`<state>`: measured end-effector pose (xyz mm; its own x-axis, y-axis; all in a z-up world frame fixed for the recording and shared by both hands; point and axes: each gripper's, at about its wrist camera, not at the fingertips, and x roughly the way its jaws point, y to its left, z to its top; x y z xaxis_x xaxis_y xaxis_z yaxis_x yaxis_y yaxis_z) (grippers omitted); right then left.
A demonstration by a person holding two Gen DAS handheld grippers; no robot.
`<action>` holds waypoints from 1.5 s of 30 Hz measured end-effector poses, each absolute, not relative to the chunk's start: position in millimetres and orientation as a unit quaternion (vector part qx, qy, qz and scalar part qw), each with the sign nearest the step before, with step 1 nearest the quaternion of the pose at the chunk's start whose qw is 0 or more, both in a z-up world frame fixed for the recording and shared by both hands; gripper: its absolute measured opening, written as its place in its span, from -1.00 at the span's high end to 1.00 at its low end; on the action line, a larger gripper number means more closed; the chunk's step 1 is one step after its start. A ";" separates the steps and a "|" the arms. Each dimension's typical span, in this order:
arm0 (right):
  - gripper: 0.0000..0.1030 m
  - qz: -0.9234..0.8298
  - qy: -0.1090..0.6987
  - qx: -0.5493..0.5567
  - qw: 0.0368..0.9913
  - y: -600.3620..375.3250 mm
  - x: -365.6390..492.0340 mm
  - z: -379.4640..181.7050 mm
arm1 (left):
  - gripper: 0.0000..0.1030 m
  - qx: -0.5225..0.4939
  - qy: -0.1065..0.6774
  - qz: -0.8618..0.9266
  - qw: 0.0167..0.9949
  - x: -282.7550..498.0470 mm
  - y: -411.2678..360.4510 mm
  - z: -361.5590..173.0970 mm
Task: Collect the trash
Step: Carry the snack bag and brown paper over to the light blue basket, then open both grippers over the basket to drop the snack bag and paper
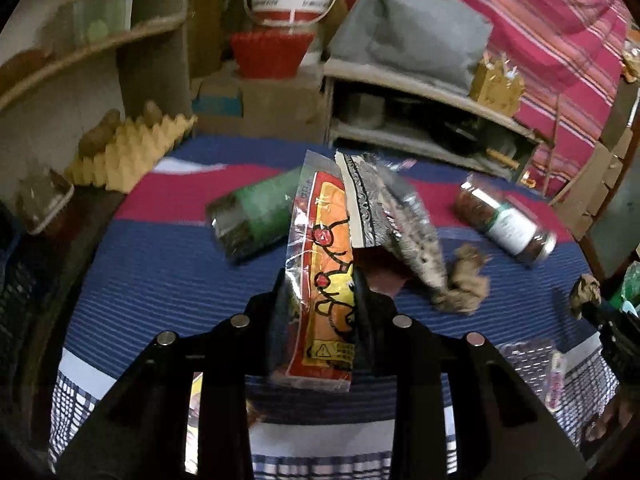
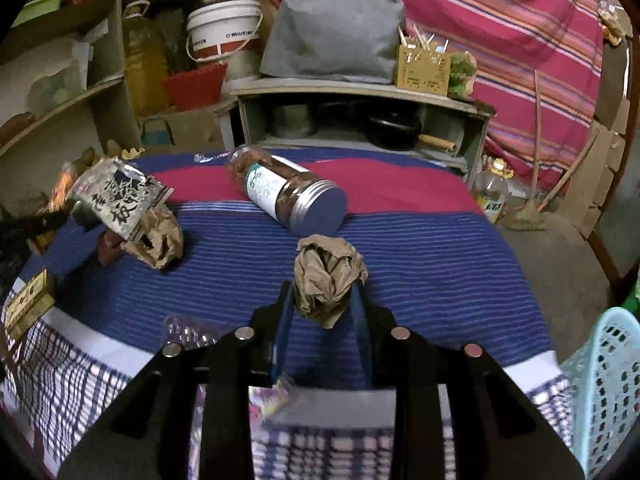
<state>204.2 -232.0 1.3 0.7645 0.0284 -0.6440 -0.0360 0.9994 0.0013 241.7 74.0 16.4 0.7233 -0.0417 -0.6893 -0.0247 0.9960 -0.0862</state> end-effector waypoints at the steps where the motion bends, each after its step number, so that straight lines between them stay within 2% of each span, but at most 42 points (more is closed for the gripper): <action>1: 0.42 0.015 0.340 -0.007 0.940 -235.6 199.0 4.4 | 0.42 -0.043 0.366 -0.005 0.930 239.1 69.6 21.1; 8: 0.42 -0.005 0.324 -0.013 0.946 -270.8 166.0 24.3 | 0.42 -0.034 0.332 -0.053 0.941 222.1 11.5 45.3; 15: 0.42 -0.042 0.315 -0.004 0.948 -317.0 135.3 34.7 | 0.42 -0.012 0.336 -0.104 0.936 216.6 -53.9 42.3; 35: 0.42 -0.146 0.301 0.056 0.941 -457.9 61.8 31.5 | 0.42 0.045 0.345 -0.218 0.912 179.0 -216.1 31.5; 45: 0.42 -0.190 0.291 0.087 0.934 -509.7 30.1 17.1 | 0.42 0.090 0.294 -0.300 0.903 132.9 -310.6 29.0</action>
